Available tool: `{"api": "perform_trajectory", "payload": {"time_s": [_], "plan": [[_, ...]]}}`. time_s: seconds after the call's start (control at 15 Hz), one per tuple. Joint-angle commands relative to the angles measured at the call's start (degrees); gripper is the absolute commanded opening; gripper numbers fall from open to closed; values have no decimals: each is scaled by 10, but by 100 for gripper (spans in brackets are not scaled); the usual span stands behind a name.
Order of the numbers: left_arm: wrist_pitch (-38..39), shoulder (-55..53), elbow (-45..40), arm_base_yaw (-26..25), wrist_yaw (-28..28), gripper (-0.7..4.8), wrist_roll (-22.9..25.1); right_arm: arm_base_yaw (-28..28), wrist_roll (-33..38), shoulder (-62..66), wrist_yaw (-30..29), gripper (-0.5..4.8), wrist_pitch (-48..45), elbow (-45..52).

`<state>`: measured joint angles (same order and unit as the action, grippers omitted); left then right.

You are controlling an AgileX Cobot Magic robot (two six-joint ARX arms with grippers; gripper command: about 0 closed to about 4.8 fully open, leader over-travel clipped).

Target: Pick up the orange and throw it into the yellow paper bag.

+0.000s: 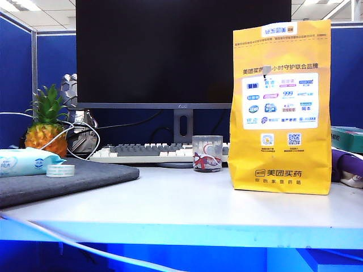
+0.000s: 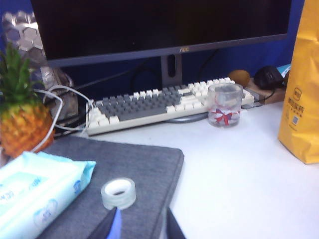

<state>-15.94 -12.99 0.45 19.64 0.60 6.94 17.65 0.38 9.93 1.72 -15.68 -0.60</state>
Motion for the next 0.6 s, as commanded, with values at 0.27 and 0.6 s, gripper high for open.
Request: {"api": "perform_trajectory", "payload": {"time_s": [0.27, 0.6], "plan": [[19, 0, 0, 0, -3, 123, -3, 1, 45, 0, -3, 112, 4, 5], [20, 0, 0, 0, -3, 123, -3, 1, 45, 0, -3, 112, 9, 5]]}}
